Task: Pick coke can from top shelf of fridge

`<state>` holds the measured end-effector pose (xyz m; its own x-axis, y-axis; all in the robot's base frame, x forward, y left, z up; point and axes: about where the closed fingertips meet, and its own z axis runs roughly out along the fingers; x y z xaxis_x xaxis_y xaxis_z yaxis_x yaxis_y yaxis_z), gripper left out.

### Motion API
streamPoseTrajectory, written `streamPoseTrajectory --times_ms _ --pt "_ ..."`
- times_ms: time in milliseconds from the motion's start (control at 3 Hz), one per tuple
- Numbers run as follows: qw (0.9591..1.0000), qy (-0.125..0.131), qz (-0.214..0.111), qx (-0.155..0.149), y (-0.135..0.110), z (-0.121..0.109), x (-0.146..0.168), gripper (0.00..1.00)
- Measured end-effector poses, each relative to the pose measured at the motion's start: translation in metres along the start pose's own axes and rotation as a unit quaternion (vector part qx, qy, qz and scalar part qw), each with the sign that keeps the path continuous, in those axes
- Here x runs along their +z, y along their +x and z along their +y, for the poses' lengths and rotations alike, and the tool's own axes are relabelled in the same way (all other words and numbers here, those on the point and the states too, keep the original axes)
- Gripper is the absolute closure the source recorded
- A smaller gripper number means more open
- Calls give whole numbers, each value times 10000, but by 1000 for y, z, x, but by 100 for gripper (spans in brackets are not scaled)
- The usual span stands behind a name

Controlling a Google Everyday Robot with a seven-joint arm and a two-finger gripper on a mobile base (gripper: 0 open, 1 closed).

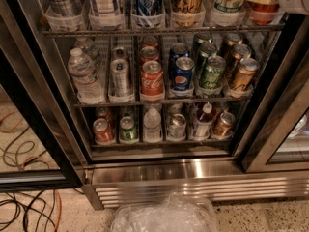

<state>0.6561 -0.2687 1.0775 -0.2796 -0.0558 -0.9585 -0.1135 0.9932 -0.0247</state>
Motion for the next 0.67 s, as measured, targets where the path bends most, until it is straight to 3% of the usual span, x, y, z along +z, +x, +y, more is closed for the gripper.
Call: streamPoseTrajectory --times_ms 667 --pt "9998 -119 61 170 18 7 1 80"
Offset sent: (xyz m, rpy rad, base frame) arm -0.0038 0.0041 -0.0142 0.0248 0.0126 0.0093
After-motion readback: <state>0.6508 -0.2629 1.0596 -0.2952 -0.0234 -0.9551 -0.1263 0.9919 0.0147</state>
